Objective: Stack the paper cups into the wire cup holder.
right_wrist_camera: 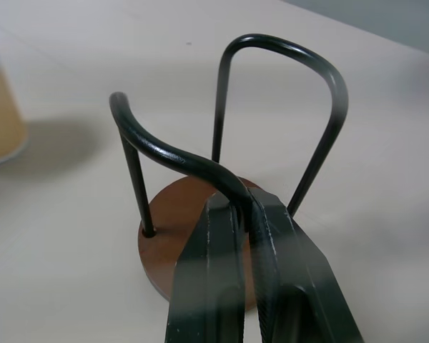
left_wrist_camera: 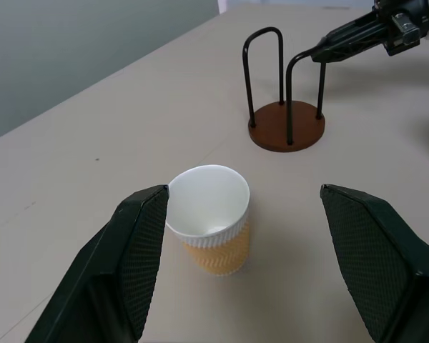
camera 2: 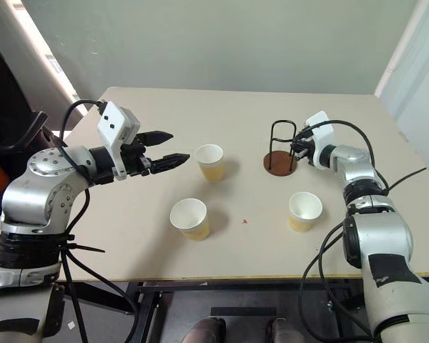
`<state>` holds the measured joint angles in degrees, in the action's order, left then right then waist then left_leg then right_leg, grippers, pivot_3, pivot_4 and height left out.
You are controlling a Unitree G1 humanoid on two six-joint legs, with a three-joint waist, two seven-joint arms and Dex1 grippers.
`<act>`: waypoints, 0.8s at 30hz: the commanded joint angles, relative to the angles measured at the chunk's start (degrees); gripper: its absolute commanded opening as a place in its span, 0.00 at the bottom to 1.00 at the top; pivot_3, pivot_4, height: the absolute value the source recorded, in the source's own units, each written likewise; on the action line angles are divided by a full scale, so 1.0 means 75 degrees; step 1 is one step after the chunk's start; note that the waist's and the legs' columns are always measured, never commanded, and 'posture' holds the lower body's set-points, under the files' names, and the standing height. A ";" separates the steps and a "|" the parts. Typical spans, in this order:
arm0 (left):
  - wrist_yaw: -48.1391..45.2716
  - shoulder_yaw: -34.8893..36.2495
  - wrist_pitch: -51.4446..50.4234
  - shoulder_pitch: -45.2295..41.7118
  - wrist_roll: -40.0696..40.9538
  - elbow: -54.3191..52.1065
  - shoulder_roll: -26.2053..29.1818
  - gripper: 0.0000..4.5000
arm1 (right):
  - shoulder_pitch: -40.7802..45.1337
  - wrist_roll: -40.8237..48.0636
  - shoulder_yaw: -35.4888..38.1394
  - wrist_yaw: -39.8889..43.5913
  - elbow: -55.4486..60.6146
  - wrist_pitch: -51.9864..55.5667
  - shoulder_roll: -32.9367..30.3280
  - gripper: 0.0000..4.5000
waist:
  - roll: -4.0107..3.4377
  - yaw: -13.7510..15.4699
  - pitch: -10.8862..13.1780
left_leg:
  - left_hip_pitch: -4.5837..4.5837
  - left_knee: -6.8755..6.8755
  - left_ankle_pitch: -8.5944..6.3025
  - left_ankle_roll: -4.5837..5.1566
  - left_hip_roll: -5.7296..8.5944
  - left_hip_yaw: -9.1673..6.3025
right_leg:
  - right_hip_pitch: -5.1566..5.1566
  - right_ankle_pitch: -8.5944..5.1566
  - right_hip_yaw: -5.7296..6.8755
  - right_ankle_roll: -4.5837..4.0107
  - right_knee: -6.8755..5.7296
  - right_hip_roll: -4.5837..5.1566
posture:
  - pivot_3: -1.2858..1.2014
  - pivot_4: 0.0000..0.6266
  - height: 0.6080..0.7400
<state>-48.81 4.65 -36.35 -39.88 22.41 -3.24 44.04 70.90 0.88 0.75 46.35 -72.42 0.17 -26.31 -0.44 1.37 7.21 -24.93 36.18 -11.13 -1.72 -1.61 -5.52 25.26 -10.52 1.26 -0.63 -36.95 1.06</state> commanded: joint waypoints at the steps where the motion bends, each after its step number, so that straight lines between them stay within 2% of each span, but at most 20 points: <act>1: -0.0103 0.0186 0.0238 -0.0049 0.0005 -0.0006 0.0118 0.81 | 0.0241 0.0256 0.0210 0.0743 0.0665 -0.0055 -0.0173 0.01 | 0.0000 0.0000 0.0000 | 0.0000 0.0000 0.0000 0.0000 0.0000 0.0000 | 0.0000 0.0000 0.0000 0.0000 0.0000 0.0000 | 0.52 0.24 1.00; 3: -0.0157 0.0160 0.0277 -0.0080 0.0020 0.0026 0.0100 0.81 | 0.0190 0.0309 0.0214 0.1064 0.0997 0.0095 -0.0188 0.01 | -0.0001 -0.0002 0.0001 | 0.0000 -0.0001 -0.0001 -0.0001 0.0000 0.0000 | 0.0000 0.0000 0.0000 -0.0001 0.0001 0.0000 | 0.52 0.24 1.00; 6: -0.0476 0.0052 0.0229 -0.0071 0.0141 -0.0090 0.0147 0.81 | -0.0087 0.0629 0.0201 0.1656 0.2356 0.0786 -0.0207 0.01 | -0.0001 -0.0003 0.0001 | -0.0002 -0.0002 -0.0001 -0.0002 -0.0001 0.0000 | 0.0001 -0.0002 0.0002 -0.0003 0.0002 -0.0002 | 0.52 0.24 1.00; 9: -0.0886 -0.0020 0.0135 0.0083 0.0306 -0.0356 0.0253 0.81 | -0.0723 0.0978 0.0102 0.2033 0.4270 0.1854 -0.0290 0.01 | -0.0001 -0.0002 0.0001 | -0.0003 -0.0002 -0.0002 -0.0002 -0.0002 0.0000 | 0.0001 -0.0008 0.0006 -0.0013 0.0003 -0.0003 | 0.52 0.24 1.00; 12: -0.1368 -0.0126 0.0028 0.0331 0.0502 -0.0665 0.0443 0.81 | -0.2044 0.1393 -0.0186 0.2301 0.7193 0.3355 -0.0560 0.01 | 0.0001 0.0022 0.0000 | -0.0009 -0.0003 -0.0006 -0.0004 -0.0003 -0.0005 | 0.0001 -0.0014 0.0016 -0.0022 0.0008 -0.0007 | 0.52 0.24 1.00; 17: -0.1632 -0.0190 -0.0002 0.0468 0.0606 -0.0815 0.0563 0.81 | -0.3465 0.1739 -0.0216 0.1520 1.0101 0.5183 -0.0695 0.01 | 0.0001 0.0019 0.0000 | -0.0009 0.0011 -0.0011 -0.0017 -0.0008 -0.0004 | -0.0003 -0.0022 0.0020 -0.0024 0.0004 -0.0010 | 0.52 0.24 1.00; 24: -0.1683 -0.0365 0.0072 0.0443 0.0571 -0.0771 0.0397 0.81 | -0.4643 0.2368 -0.0074 0.0283 1.2522 0.6838 -0.0353 0.01 | 0.0003 -0.0002 0.0000 | 0.0039 0.0005 0.0025 -0.0015 -0.0013 -0.0009 | -0.0043 -0.0011 0.0018 -0.0010 -0.0005 -0.0015 | 0.52 0.24 1.00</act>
<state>-61.17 1.60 -36.47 -35.86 26.13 -7.76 47.11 36.05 16.83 -1.24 50.66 16.95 49.38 -28.95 -0.42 1.36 7.21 -24.52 36.23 -10.94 -1.83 -1.71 -5.60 24.80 -10.62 1.39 -0.73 -36.98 0.94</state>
